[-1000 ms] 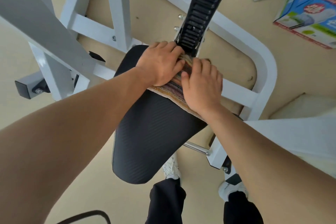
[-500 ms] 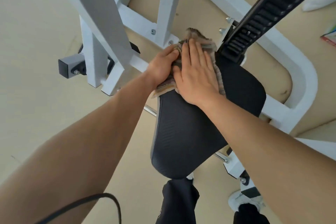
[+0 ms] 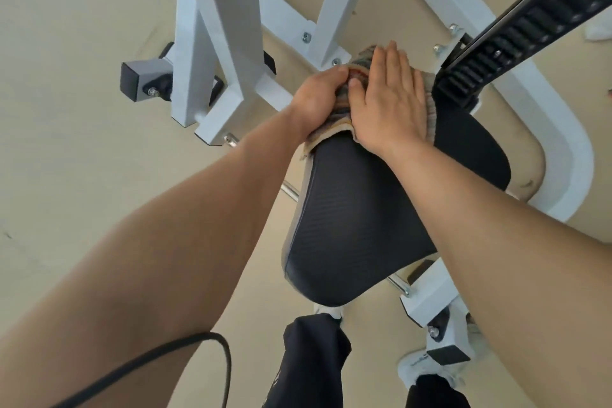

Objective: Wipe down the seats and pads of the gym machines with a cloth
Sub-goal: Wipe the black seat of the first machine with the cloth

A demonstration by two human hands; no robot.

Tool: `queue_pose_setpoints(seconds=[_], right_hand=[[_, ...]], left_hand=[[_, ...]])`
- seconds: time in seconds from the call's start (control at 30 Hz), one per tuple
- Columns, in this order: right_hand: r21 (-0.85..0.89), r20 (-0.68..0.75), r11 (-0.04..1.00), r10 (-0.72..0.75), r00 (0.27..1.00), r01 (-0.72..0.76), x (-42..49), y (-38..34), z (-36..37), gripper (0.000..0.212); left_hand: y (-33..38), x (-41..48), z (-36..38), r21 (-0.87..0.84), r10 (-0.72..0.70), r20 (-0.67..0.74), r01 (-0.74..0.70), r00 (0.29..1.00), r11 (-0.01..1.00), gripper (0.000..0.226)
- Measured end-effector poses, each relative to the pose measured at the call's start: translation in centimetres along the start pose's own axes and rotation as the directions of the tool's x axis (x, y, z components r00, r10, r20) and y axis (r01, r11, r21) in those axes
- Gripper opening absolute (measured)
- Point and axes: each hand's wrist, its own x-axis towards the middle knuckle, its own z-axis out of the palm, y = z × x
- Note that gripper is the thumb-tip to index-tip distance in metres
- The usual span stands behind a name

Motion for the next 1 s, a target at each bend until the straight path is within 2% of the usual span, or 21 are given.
queue_pose_setpoints(seconds=[0.13,0.23,0.3,0.37,0.43,0.6,0.7,0.83,0.9,1.0], right_hand=[[-0.016,-0.009,0.996,-0.084,0.996,0.084,-5.8,-1.6,1.0,0.069],[-0.049,0.016,0.986,-0.161,0.987,0.162,-11.4,-2.4,1.3,0.068],[-0.078,0.071,0.971,-0.221,0.973,0.226,-14.5,-2.1,1.4,0.068],[-0.055,0.123,0.965,-0.247,0.961,0.256,-14.7,-1.5,1.1,0.069],[-0.049,0.101,0.965,-0.251,0.963,0.256,-12.0,-1.3,0.6,0.068],[-0.019,0.036,0.986,-0.166,0.986,0.166,-6.9,-2.5,0.8,0.065],[-0.045,0.029,0.983,-0.177,0.984,0.178,-10.0,-2.8,1.6,0.065],[-0.1,0.002,0.962,-0.255,0.967,0.253,-16.6,-3.4,2.8,0.064],[-0.114,-0.016,0.949,-0.299,0.954,0.295,-19.4,-3.6,3.4,0.064],[-0.135,-0.034,0.911,-0.396,0.917,0.389,-22.8,-3.3,4.4,0.062]], left_hand=[[-3.4,-5.4,0.6,-0.174,0.065,-0.072,-0.077,0.995,0.982,0.041],[-6.4,-10.7,1.1,-0.228,0.087,0.001,-0.085,0.996,0.97,0.039],[-8.7,-13.0,1.1,-0.277,0.081,0.064,-0.06,0.995,0.959,0.047],[-9.5,-13.3,0.7,-0.285,0.094,0.096,-0.063,0.991,0.957,0.047],[-8.0,-11.5,0.4,-0.234,0.094,0.061,-0.077,0.994,0.969,0.041],[-6.1,-7.9,0.1,-0.175,0.083,-0.029,-0.086,0.996,0.981,0.052],[-6.8,-11.0,0.1,-0.191,0.082,-0.014,-0.083,0.997,0.978,0.051],[-10.3,-17.0,0.3,-0.207,0.011,-0.02,-0.014,1.0,0.978,0.043],[-12.4,-19.7,0.9,-0.238,-0.023,-0.082,0.003,0.996,0.971,0.042],[-14.4,-23.1,2.6,-0.315,-0.007,-0.221,-0.065,0.975,0.947,0.036]])
